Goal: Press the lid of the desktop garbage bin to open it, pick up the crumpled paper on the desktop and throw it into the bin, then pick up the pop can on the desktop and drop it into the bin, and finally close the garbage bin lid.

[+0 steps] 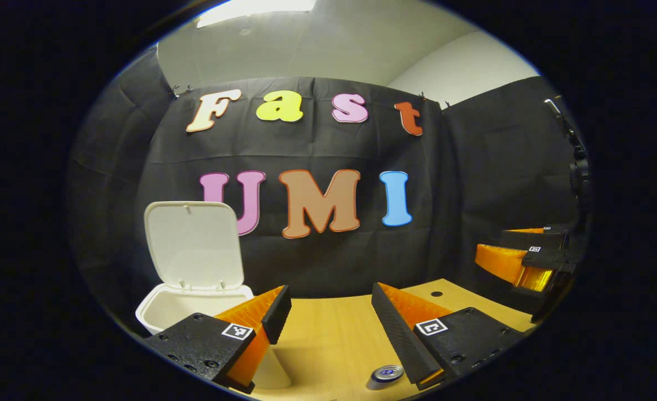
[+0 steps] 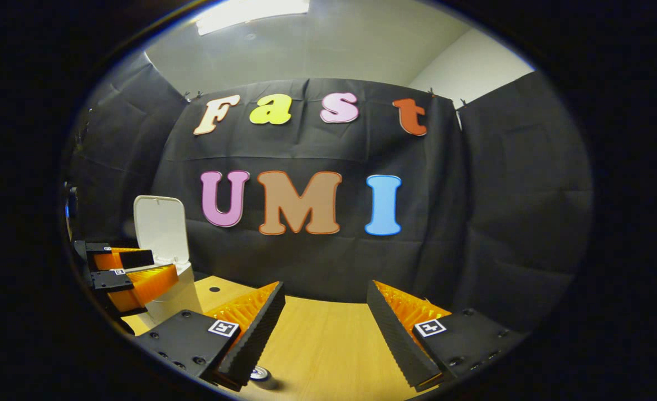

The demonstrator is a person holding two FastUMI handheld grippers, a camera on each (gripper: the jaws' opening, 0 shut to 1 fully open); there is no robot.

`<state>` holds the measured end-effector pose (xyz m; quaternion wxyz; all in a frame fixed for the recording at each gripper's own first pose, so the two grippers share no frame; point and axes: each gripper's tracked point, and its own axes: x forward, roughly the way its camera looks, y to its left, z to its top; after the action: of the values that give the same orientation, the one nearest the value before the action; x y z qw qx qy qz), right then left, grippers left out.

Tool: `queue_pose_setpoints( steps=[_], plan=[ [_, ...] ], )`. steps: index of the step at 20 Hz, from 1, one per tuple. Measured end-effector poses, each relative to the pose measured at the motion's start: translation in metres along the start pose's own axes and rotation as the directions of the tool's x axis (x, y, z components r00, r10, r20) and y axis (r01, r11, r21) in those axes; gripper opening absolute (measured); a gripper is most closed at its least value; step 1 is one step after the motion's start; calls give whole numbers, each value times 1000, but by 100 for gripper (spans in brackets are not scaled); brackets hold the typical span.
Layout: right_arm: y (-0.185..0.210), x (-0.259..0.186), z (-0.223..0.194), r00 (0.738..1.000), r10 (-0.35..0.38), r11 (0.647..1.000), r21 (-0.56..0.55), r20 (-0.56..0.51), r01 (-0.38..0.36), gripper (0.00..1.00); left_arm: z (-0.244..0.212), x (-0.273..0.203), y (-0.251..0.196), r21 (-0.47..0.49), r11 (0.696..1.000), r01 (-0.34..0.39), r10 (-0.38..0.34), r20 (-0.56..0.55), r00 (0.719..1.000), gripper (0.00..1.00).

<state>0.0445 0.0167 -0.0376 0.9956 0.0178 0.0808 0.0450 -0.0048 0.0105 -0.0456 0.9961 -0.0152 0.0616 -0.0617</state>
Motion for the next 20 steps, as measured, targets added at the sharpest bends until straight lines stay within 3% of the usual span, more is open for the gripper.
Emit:
queue_pose_setpoints(
  steps=[5, 9, 20],
  plan=[
    [-57, -19, -21, 994, -101, 994, 38, -47, 102, 98, -50, 19, -47, -45, 995, 85, -91, -140, 986, 90],
    [-85, -32, -39, 985, -143, 987, 56, -91, 148, 98, -105, 25, -68, -84, 990, 109, -129, -278, 952, 91],
    [-119, -55, -72, 960, -216, 970, 69, -176, 231, 98, -211, 11, -87, -77, 990, 119, -141, -481, 865, 91]
  ],
)
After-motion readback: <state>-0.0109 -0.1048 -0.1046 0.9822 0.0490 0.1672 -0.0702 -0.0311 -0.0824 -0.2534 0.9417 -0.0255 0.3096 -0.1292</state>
